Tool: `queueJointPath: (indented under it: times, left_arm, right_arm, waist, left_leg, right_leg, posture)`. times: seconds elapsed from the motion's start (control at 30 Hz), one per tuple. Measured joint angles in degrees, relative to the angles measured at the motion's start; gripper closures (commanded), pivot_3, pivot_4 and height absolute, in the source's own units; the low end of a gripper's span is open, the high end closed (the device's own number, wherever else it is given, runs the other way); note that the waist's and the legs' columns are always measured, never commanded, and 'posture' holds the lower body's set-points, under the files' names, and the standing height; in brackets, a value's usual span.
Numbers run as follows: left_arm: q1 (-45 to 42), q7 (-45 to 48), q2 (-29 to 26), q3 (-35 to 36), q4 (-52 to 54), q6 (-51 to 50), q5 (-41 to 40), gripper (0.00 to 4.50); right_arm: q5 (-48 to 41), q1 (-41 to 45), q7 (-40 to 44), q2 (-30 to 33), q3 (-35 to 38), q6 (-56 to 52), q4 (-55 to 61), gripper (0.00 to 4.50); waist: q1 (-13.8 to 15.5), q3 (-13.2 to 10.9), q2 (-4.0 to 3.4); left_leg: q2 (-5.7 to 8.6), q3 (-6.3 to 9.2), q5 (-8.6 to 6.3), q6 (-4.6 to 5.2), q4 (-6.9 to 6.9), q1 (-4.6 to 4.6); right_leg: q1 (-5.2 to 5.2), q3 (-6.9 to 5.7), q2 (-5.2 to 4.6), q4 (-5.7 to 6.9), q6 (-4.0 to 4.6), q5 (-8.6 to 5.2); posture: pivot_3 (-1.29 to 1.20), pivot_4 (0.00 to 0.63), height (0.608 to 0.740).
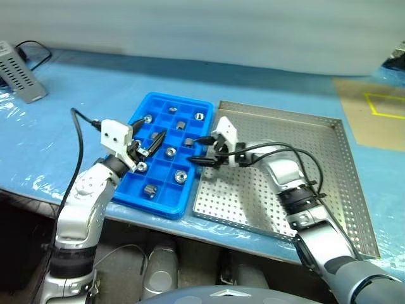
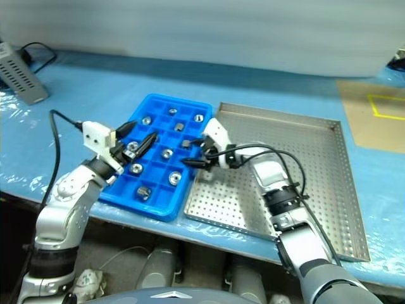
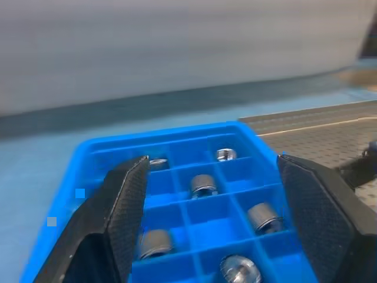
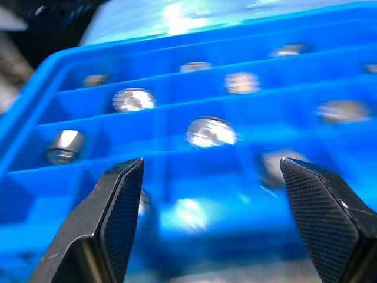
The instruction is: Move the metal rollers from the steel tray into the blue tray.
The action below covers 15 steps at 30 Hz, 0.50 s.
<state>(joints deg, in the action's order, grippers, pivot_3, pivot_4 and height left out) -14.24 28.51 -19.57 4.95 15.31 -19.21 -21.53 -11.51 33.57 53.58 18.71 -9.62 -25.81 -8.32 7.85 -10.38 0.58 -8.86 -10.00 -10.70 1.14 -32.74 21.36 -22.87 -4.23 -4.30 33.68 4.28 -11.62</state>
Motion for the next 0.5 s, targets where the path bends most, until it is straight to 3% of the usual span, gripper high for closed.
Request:
queueJointPath:
  times: [0.2,0.27,0.3,0.4,0.5]
  left_arm:
    - [-9.5,7.6,2.3,-4.5,-12.2,2.4,-0.5,0.84]
    - [-10.7,9.1,3.5,-5.7,-14.9,3.4,-0.1,0.84]
    - [-11.0,9.8,4.0,-6.2,-16.1,3.8,0.1,0.67]
    - [-11.3,11.4,4.7,-7.3,-18.3,4.8,0.3,0.03]
    - [-11.3,12.4,5.1,-7.8,-19.4,5.6,0.6,0.03]
  right_arm:
    - [-0.5,-10.2,-9.6,2.5,8.4,-3.5,9.6,0.65]
    - [-0.4,-11.7,-13.4,2.7,11.8,-3.3,11.4,0.29]
    - [-0.1,-12.6,-15.5,3.0,13.3,-2.7,12.0,0.05]
    - [0.3,-15.3,-19.1,3.4,16.1,-1.0,13.3,0.00]
    - [0.0,-18.2,-20.8,3.1,16.9,-0.2,14.8,0.00]
  waist:
    - [-5.9,0.0,0.03]
    - [-7.1,0.0,0.02]
    - [-7.7,0.0,0.02]
    - [-8.6,0.0,0.02]
    - [-9.0,0.0,0.01]
  left_leg:
    - [0.00,-0.10,-0.04,0.10,0.02,0.04]
    - [-0.01,-0.11,-0.10,0.20,0.02,0.01]
    - [-0.02,-0.12,-0.12,0.22,0.02,0.01]
    - [-0.02,-0.12,-0.13,0.24,0.01,0.01]
    - [-0.02,-0.13,-0.14,0.28,0.00,0.02]
  right_leg:
    - [-0.14,0.11,0.02,-0.03,-0.02,-0.02]
    - [-0.13,0.10,0.03,-0.04,-0.02,-0.02]
    - [-0.11,0.10,0.04,-0.04,-0.02,-0.02]
    - [-0.10,0.10,0.04,-0.08,-0.02,-0.02]
    - [-0.10,0.10,0.04,-0.11,-0.02,-0.02]
  posture:
    - [-0.25,0.150,0.740]
    - [-0.29,0.150,0.740]
    - [-0.30,0.150,0.740]
    - [-0.30,0.150,0.740]
    - [-0.30,0.150,0.740]
